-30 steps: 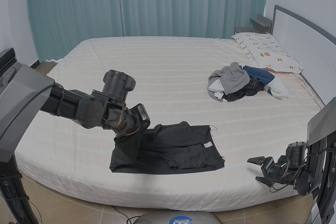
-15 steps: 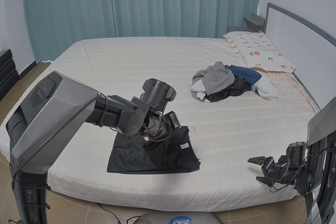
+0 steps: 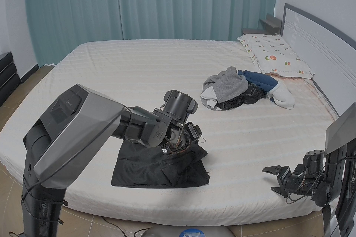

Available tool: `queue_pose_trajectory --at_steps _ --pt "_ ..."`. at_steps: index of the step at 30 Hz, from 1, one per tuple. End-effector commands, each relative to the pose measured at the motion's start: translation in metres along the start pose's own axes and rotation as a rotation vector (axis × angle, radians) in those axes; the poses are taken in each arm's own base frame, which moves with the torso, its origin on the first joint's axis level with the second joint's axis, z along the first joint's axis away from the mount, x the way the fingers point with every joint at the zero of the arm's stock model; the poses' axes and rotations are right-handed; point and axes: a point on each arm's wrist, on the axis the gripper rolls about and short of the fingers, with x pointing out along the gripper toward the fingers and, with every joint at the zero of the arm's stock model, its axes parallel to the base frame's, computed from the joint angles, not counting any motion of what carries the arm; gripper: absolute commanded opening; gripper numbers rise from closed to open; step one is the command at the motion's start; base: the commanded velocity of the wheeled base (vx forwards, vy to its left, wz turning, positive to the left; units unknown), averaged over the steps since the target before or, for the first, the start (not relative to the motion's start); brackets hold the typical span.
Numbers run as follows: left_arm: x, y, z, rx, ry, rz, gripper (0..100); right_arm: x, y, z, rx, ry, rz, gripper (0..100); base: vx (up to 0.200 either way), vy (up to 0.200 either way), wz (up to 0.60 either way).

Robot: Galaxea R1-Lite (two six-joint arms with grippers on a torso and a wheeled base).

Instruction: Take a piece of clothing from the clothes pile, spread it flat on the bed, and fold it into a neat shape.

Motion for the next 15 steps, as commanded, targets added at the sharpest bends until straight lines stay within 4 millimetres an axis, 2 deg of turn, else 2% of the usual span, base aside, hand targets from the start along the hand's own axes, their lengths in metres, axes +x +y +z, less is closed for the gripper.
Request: queue_pose_trajectory --at_steps 1,5,8,9,12,15 --pt "0.001 0.0 -0.002 0.001 0.003 0.003 100 0.0 0.001 0.0 -0.003 -0.005 0.008 100 0.0 0.0 0.0" --pt "-0.005 0.005 0.003 -0.014 -0.003 0.011 100 0.0 0.001 0.0 -0.003 -0.003 0.007 100 0.0 0.0 0.0" --pt "-0.018 0.014 0.014 -0.055 -0.016 0.022 100 0.0 0.001 0.0 -0.003 -0.003 0.007 100 0.0 0.0 0.0" --pt "-0.027 0.023 0.02 -0.077 -0.023 0.035 100 0.0 0.0 0.0 -0.002 -0.002 0.006 100 0.0 0.0 0.0" --pt "-0.034 0.036 0.024 -0.105 -0.016 0.06 100 0.0 0.0 0.0 -0.002 -0.002 0.006 100 0.0 0.0 0.0" --pt "-0.041 0.058 0.028 -0.148 -0.019 0.103 100 0.0 0.0 0.0 -0.002 -0.004 0.005 100 0.0 0.0 0.0"
